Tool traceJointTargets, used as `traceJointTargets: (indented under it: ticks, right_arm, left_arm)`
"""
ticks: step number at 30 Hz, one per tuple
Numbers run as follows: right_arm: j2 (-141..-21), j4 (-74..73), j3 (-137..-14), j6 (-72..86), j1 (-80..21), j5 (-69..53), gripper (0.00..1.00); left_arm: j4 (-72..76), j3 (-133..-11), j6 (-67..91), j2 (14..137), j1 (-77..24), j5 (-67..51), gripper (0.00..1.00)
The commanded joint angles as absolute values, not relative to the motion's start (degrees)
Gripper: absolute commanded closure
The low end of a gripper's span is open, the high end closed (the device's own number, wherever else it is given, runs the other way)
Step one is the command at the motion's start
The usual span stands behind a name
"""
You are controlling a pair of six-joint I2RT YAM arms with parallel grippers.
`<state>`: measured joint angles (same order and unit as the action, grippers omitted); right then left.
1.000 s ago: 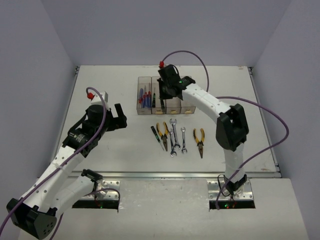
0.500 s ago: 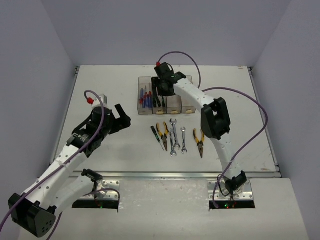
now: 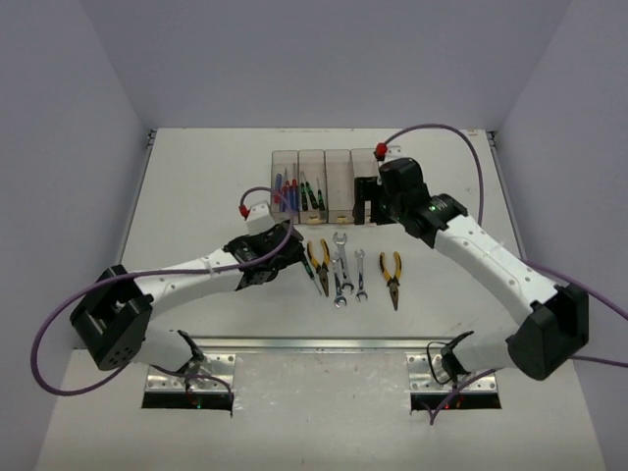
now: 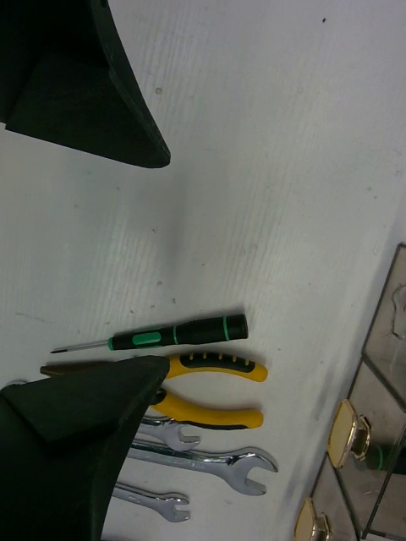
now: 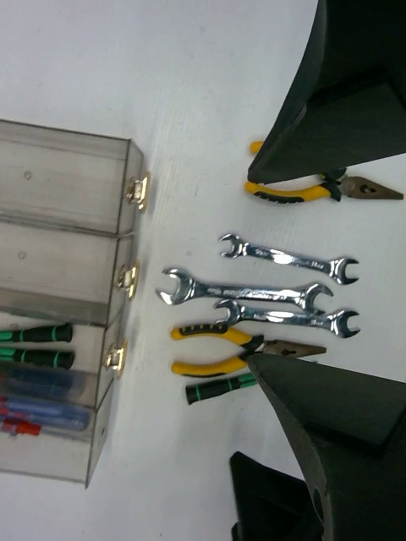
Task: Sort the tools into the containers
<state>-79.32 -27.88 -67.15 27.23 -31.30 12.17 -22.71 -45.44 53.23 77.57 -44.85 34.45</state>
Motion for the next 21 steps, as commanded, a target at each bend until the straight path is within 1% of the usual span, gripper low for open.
traceJointTargets:
  ticks: [1, 2, 5, 7, 9, 12, 16, 18, 20, 21]
  right_arm:
    - [-72.8, -25.8, -57.2, 29.4, -29.5, 14.0, 0.19]
    - [-71.4, -25.8, -55.5, 29.7, -29.4, 13.8, 0.19]
    - [-66.8, -25.8, -50.9, 29.7, -28.9, 13.2, 0.19]
    - [-64.9, -25.7, -49.2, 29.6, -28.8, 13.2, 0.19]
    - [-63.9, -25.8, -48.5, 29.5, -28.8, 13.2, 0.19]
    - [-62.9, -25.7, -47.3, 28.9, -28.8, 13.9, 0.19]
    - [-62.4, -25.7, -46.7, 28.4, -28.8, 14.0, 0.19]
    - [-62.3, -25.8, -46.6, 28.2, -28.8, 13.9, 0.19]
    - [-62.2, -25.8, -46.1, 28.0, -28.7, 13.9, 0.19]
    - [-62.2, -25.8, -46.0, 28.0, -28.8, 13.9, 0.19]
  left_arm:
    - [-16.0, -50.6, 56.1, 85.5, -45.7, 38.4, 0.12]
    - [-16.2, -51.6, 56.3, 85.6, -45.6, 38.7, 0.15]
    - [-16.1, -55.8, 56.8, 92.1, -45.7, 38.8, 0.22]
    - [-16.5, -57.5, 57.4, 94.7, -45.7, 39.8, 0.26]
    - [-18.6, -59.4, 59.2, 97.3, -45.6, 40.6, 0.33]
    - [-20.1, -62.1, 60.1, 101.4, -45.6, 40.1, 0.35]
    - [-21.4, -64.8, 60.9, 105.7, -45.6, 38.3, 0.44]
    - [-22.2, -65.5, 61.7, 107.2, -45.5, 38.4, 0.45]
    - [-23.1, -65.7, 62.7, 107.9, -45.5, 38.7, 0.51]
    - [-23.2, -65.6, 63.2, 107.9, -45.5, 38.8, 0.51]
